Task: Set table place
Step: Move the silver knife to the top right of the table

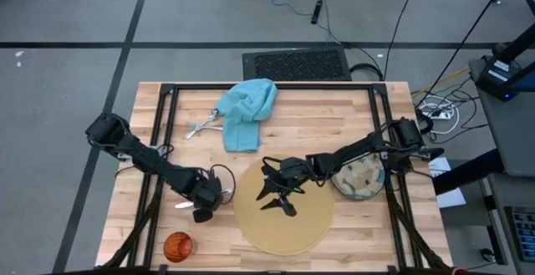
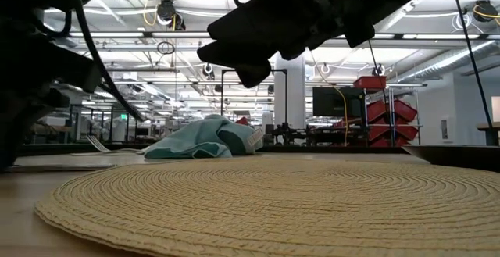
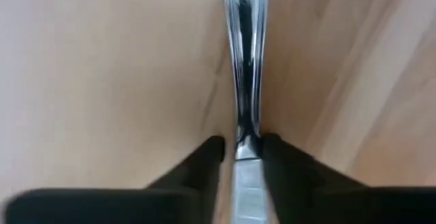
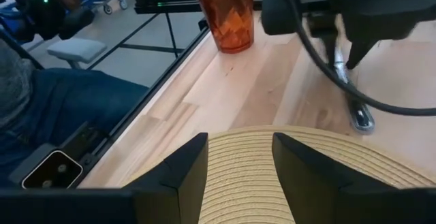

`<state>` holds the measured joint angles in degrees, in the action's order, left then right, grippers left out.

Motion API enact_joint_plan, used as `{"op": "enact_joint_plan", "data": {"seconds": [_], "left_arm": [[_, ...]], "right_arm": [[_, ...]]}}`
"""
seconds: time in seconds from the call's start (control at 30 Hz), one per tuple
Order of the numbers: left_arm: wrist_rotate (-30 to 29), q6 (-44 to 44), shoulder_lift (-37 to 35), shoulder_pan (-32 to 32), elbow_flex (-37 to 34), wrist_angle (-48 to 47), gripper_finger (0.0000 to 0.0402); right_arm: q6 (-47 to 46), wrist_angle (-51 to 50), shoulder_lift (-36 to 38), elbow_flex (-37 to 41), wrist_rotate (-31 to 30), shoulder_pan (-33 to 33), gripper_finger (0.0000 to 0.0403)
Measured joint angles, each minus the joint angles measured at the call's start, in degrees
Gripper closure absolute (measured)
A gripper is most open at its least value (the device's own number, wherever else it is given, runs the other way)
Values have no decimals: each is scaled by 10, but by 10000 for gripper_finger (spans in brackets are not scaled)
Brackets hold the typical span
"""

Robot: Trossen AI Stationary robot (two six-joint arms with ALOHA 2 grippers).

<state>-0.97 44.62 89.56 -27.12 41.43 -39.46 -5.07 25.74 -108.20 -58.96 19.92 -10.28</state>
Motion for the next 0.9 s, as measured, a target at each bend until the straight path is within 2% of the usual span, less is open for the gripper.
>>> {"op": "enact_joint_plan", "data": {"seconds": [0.07,0.3,0.4,0.6,0.9], "left_arm": [[-19,-12,0,1,0,9,382],[-99,-33,4,1,3,23,397],[-164,-48,6,10,9,0,400],[-169,-82,-2,41,24,-50,397],[-194,-142,-42,104,26,-63,400]], "right_arm": [[1,0,0,0,0,-1,248],[2,-2,0,0,0,-3,248],[0,-7,0,0,0,-3,248],[-2,-9,0,0,0,-4,248],[-2,-50,0,0,-3,-9,248]]}}
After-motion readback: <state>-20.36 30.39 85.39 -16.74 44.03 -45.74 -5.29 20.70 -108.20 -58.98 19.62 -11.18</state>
